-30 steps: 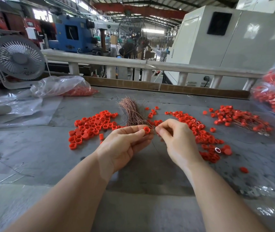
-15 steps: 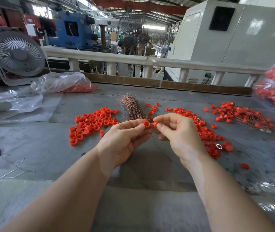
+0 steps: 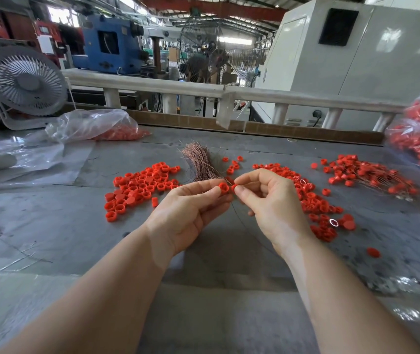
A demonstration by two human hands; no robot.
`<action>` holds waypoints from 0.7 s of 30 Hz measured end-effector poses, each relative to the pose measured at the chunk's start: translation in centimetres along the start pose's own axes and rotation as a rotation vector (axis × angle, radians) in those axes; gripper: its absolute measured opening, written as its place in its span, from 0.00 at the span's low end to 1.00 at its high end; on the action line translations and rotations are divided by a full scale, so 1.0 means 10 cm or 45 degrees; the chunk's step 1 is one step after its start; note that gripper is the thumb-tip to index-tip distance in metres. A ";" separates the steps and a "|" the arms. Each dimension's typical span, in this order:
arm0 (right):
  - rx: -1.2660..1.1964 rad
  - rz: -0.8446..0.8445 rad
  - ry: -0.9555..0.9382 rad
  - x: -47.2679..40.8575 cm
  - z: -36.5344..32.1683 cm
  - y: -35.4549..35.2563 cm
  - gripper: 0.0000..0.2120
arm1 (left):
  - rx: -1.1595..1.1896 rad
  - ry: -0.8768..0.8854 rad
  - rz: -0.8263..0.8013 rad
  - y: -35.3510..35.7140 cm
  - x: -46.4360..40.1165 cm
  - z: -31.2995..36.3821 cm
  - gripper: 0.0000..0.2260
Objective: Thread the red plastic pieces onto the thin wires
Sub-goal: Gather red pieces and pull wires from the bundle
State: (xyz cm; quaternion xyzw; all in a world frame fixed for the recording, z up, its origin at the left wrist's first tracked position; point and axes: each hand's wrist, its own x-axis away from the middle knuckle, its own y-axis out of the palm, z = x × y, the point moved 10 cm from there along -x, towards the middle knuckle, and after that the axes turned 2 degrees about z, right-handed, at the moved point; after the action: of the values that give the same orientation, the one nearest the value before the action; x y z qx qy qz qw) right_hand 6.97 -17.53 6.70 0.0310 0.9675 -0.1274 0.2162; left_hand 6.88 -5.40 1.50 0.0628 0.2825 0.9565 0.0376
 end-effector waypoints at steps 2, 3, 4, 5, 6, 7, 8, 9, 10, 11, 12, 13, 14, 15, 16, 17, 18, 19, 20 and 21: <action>0.009 -0.005 -0.015 0.00 -0.01 0.01 0.10 | 0.004 -0.002 -0.004 0.00 0.00 0.00 0.07; 0.011 -0.004 -0.022 0.00 -0.02 0.01 0.10 | 0.006 -0.003 -0.004 0.00 0.00 0.00 0.06; 0.010 -0.002 -0.029 0.00 -0.02 0.01 0.09 | 0.008 -0.004 -0.002 0.00 0.00 0.00 0.06; 0.007 0.001 -0.034 0.00 -0.03 0.01 0.09 | 0.008 -0.005 0.000 0.00 0.00 0.00 0.06; 0.005 0.001 -0.038 0.00 -0.03 0.01 0.09 | 0.006 -0.006 0.002 0.00 0.00 0.00 0.06; 0.003 0.001 -0.042 0.00 -0.03 0.01 0.09 | 0.005 -0.008 0.004 0.00 -0.01 0.00 0.07; 0.001 0.002 -0.045 0.00 -0.04 0.01 0.09 | 0.004 -0.009 0.004 0.00 -0.01 -0.01 0.07; 0.000 0.002 -0.048 0.00 -0.04 0.00 0.09 | 0.004 -0.010 0.004 0.00 -0.01 -0.01 0.06; 0.000 0.002 -0.050 0.00 -0.04 0.00 0.10 | 0.003 -0.009 0.003 0.00 0.00 -0.01 0.06; 0.003 0.001 -0.051 0.00 -0.04 0.00 0.10 | 0.002 -0.007 0.001 0.00 0.00 -0.01 0.06; 0.006 -0.001 -0.051 0.00 -0.04 0.00 0.09 | 0.001 -0.005 -0.001 0.00 0.00 0.00 0.06; 0.008 -0.001 -0.049 0.00 -0.04 0.00 0.09 | 0.001 -0.005 -0.001 0.00 0.00 0.00 0.06; 0.005 0.001 -0.047 0.00 -0.04 0.00 0.09 | 0.003 -0.006 0.000 0.00 0.00 0.00 0.06; 0.003 0.006 -0.045 0.00 -0.04 -0.01 0.10 | 0.007 -0.007 0.000 0.00 0.01 0.00 0.06; 0.007 0.011 -0.044 -0.01 -0.03 -0.01 0.10 | 0.015 -0.006 0.000 0.00 0.01 0.00 0.07; 0.016 0.015 -0.043 -0.01 -0.03 -0.02 0.11 | 0.027 -0.004 0.003 0.00 0.01 0.01 0.07; 0.026 0.015 -0.040 -0.01 -0.03 -0.02 0.12 | 0.041 -0.001 0.007 -0.01 0.01 0.01 0.07; 0.032 0.012 -0.036 -0.01 -0.02 -0.02 0.12 | 0.053 0.000 0.013 -0.01 0.01 0.02 0.07; 0.036 0.007 -0.032 -0.01 -0.01 -0.01 0.13 | 0.060 0.001 0.017 -0.01 0.01 0.02 0.07; 0.037 0.000 -0.027 -0.01 -0.01 -0.01 0.14 | 0.063 0.002 0.019 -0.01 0.01 0.02 0.07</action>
State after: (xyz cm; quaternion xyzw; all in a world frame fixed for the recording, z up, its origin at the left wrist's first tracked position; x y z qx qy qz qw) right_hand 6.98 -17.57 6.81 0.0329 0.9632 -0.1419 0.2260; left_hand 6.82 -5.16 1.62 0.0650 0.3055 0.9495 0.0288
